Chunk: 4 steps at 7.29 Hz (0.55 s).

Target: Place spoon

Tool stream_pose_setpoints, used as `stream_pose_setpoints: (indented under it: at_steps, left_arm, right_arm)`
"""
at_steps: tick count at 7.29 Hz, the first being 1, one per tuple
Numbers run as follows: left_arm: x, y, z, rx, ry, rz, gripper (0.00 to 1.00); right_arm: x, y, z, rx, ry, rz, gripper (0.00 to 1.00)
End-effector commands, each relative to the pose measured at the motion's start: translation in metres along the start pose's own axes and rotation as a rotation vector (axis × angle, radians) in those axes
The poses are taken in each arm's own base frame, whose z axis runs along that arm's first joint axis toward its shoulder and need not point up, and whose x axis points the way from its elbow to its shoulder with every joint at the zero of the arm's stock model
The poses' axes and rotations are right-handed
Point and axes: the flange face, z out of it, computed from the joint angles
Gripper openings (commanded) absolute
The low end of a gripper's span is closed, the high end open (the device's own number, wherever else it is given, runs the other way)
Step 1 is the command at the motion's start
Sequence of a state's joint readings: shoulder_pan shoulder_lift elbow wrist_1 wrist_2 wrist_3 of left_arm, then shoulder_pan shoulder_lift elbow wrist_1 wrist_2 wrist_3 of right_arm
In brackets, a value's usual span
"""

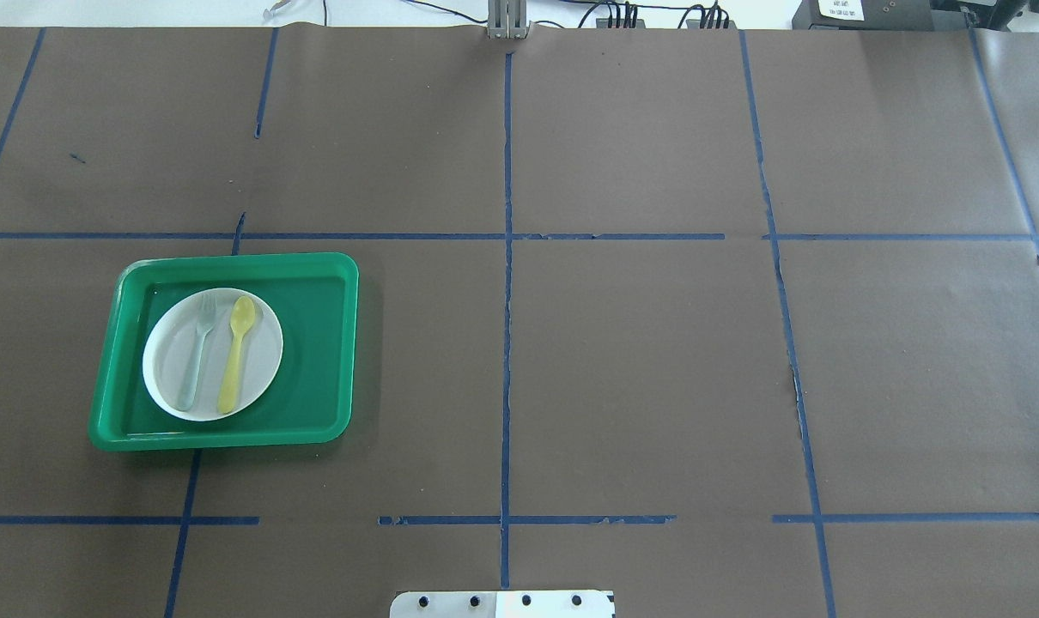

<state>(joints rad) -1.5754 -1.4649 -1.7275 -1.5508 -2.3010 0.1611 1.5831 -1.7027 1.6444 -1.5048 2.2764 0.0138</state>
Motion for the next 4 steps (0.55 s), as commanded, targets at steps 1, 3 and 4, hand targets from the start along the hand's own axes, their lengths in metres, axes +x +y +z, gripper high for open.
stream_pose_setpoints:
  at_steps: [1,3,4]
  left_arm:
    - [0.005,-0.002,-0.005,0.01,-0.002,0.01,1.0]
    - [0.007,-0.008,-0.007,0.021,-0.003,0.026,1.0]
    - [0.022,-0.025,-0.02,0.1,-0.013,0.103,1.0]
  right_arm:
    - [0.0,0.0,0.0,0.0,0.0,-0.002,1.0]
    - [0.0,0.0,0.0,0.0,0.0,0.0,1.0]
    - [0.0,0.0,0.0,0.0,0.0,0.0,1.0]
